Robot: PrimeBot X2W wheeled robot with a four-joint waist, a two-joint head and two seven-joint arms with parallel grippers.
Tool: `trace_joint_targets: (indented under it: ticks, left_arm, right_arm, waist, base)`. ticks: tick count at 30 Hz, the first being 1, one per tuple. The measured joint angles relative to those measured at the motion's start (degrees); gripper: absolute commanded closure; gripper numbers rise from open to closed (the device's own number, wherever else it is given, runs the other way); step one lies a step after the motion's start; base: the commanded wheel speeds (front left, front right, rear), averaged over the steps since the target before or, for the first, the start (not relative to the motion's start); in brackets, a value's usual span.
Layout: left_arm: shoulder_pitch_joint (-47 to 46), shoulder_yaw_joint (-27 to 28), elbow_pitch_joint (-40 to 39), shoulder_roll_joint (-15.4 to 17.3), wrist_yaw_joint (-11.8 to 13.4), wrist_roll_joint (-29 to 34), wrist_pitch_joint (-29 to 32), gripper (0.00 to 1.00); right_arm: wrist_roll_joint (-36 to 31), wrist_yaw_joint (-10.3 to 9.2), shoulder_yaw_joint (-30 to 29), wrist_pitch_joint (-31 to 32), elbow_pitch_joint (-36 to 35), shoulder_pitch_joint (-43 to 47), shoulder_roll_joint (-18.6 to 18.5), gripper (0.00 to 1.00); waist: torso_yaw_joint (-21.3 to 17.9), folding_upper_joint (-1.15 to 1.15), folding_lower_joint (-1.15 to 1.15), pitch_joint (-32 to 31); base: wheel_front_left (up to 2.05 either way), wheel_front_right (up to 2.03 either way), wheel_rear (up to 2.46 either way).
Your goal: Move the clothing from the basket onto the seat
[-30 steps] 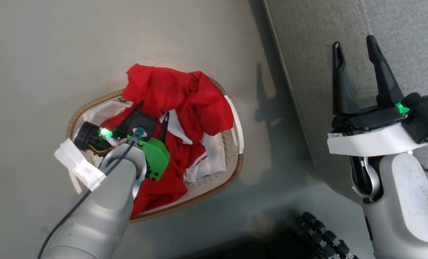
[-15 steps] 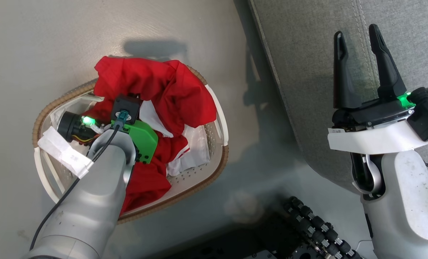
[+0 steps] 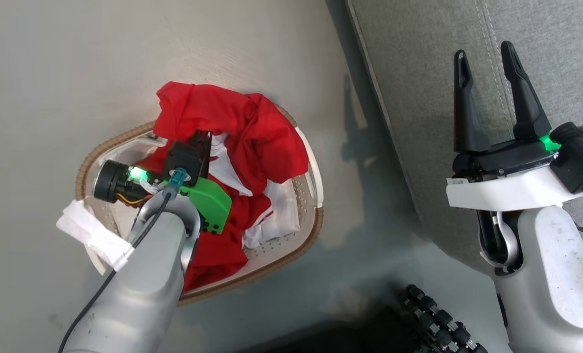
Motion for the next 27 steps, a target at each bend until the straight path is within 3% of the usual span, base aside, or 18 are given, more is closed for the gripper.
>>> trace_joint_targets:
  ticks: [16,27]
  left_arm:
    - [13.2,3.0,-22.8,3.7,0.4,3.0,0.0,1.0]
    - [13.6,2.7,-32.2,8.6,-2.6,6.5,0.0,1.0]
  right_arm:
    - [-3.9,0.0,-0.3,0.0,4.6,7.8,0.0,0.0]
    - [-5.6,0.0,-0.1,0.0,7.2,15.6,0.0,0.0]
  waist:
    - [3.9,0.0,0.0,-13.8]
    - [5.9,0.0,-0.01,-27.3]
  base:
    - [0.0,0.0,0.0]
    - [0.0,0.0,0.0]
